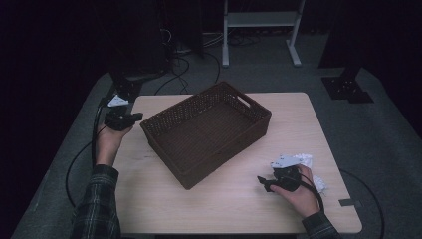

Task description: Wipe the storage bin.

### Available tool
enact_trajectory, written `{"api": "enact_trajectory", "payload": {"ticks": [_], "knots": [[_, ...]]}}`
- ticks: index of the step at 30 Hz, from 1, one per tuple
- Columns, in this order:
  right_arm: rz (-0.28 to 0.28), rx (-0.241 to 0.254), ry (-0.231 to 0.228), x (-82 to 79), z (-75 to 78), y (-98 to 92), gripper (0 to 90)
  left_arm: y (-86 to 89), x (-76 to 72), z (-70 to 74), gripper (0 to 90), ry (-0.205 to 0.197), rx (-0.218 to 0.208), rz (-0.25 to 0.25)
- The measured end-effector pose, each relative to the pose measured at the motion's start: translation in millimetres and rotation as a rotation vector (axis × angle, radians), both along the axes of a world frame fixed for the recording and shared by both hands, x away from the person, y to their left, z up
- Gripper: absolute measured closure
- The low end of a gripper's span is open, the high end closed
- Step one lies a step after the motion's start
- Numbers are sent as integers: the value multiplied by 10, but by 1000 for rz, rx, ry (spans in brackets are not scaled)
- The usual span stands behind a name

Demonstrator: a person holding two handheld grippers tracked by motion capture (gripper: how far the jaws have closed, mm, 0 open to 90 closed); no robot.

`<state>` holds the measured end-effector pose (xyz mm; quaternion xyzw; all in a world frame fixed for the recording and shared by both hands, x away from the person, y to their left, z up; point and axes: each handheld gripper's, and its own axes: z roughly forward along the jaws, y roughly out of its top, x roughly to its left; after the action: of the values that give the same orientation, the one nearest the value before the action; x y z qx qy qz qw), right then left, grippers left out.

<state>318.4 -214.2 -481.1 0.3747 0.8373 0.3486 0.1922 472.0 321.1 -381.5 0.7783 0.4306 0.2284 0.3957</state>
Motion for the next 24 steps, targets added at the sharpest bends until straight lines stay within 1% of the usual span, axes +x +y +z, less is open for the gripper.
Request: {"api": "enact_trajectory", "payload": {"ticks": [5, 6, 9, 11, 12, 13, 15, 16, 20, 24], "knots": [[-1, -10, 38, 24, -60, -15, 267, -31, 5, -31, 899, 5, -4, -13], [-1, -10, 44, 29, -72, -17, 268, -30, 1, -34, 900, 3, 1, -14], [3, -20, 60, 37, -104, -12, 269, -14, -7, -47, 900, 5, -27, -13], [9, -11, 74, 43, -122, -11, 266, -12, -16, -52, 900, 4, -35, -15], [7, 1, 79, 43, -127, -6, 259, -10, -24, -50, 900, 7, -35, -16], [10, 1, 82, 45, -128, -7, 253, -6, -31, -51, 900, 7, -34, -22], [9, 11, 88, 52, -137, -17, 226, -5, -54, -53, 900, 8, -41, -27], [10, 14, 87, 56, -147, -24, 207, -5, -69, -57, 900, 7, -46, -30], [4, 32, 66, 31, -177, -23, 175, -10, -152, -69, 900, 14, -72, -45], [7, 44, 49, 23, -206, -18, 136, -40, -260, -69, 899, 16, -76, -60]]}}
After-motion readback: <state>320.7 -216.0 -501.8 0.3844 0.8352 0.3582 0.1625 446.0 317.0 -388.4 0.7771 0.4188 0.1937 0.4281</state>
